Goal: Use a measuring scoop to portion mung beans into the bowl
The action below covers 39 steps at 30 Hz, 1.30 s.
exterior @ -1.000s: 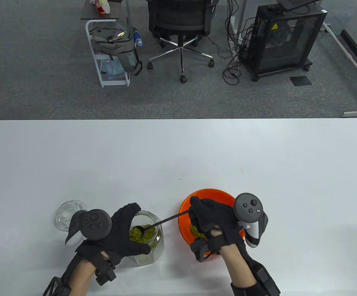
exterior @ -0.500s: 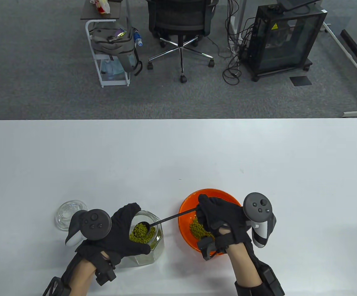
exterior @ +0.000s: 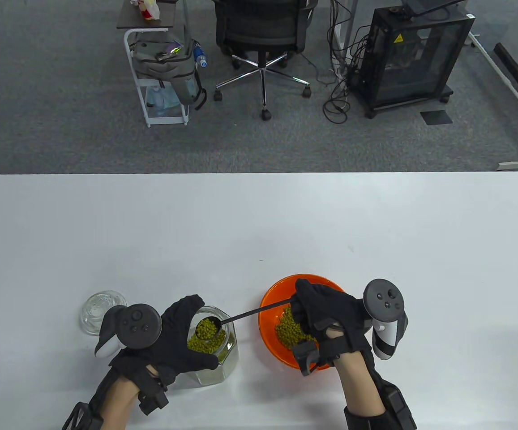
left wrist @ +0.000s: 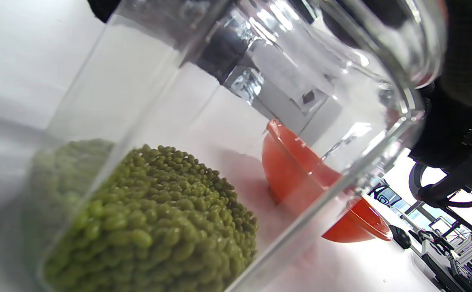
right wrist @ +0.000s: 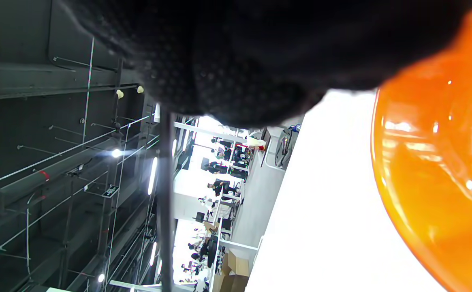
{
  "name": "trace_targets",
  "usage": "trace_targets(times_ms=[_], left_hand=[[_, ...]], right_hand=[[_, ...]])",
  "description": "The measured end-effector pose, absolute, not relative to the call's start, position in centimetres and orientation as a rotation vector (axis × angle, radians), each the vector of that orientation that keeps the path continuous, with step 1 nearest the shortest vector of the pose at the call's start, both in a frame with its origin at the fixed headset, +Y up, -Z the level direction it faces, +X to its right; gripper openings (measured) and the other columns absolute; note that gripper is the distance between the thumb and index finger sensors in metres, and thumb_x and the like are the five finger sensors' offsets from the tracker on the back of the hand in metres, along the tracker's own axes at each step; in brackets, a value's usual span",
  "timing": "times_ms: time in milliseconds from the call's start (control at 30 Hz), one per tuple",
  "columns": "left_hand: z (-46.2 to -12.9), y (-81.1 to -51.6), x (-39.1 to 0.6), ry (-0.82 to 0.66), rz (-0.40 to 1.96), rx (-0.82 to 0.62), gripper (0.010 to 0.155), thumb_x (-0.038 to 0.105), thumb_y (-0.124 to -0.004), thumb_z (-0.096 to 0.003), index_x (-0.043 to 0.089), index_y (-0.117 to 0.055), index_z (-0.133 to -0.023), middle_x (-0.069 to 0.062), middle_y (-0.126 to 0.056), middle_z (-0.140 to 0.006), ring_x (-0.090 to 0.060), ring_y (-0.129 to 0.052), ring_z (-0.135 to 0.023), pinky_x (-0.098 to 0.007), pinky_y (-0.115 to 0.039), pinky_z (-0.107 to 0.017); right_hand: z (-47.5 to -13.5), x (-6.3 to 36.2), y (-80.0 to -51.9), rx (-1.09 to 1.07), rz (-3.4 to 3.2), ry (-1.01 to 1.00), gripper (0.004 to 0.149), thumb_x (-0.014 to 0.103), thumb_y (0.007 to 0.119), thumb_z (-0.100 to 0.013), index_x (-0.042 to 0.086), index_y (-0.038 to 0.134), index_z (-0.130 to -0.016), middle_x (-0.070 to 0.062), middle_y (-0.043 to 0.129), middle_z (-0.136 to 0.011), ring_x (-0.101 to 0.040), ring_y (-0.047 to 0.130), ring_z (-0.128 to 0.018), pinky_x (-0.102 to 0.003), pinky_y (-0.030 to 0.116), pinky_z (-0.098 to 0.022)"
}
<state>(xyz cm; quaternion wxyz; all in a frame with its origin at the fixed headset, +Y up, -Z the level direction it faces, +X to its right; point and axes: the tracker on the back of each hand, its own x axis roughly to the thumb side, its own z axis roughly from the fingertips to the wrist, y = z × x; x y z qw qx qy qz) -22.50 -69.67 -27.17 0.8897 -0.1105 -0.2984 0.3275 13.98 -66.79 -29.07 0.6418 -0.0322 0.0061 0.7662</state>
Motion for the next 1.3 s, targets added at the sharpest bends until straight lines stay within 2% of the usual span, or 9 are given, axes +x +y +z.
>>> trace_targets(times_ms=[700,1300], left_hand=[[-27.2,-69.7,-22.5,-0.62,0.679,-0.23,0.125,0.082,-0.089,-0.0387,0.001,-0.025,-0.109,-0.031,-0.034,-0.114,-0.061,-0.051,-0.104,-0.068,-0.057,-0.073],[-27.2,-69.7,-22.5,-0.62,0.679,-0.23,0.125,0.082,-0.089,-0.0385,0.001,-0.025,-0.109,-0.031,-0.034,-0.114,-0.061,-0.051,-0.103,-0.068,-0.057,-0.073]], right_hand=[[-30.2,16.8,-66.0,-0.115,1.623,0.032,0.044,0.046,0.08,-0.049,0.007,0.102,-0.049,-0.014,0.104,-0.036,-0.019,0.1,-0.009,-0.032,0.088,-0.007],[-29.8,25.1,-67.1,-0.254,1.649,-0.047,0.044,0.046,0.08,-0.049,0.007,0.101,-0.049,-0.013,0.104,-0.036,-0.019,0.1,-0.01,-0.032,0.088,-0.008]])
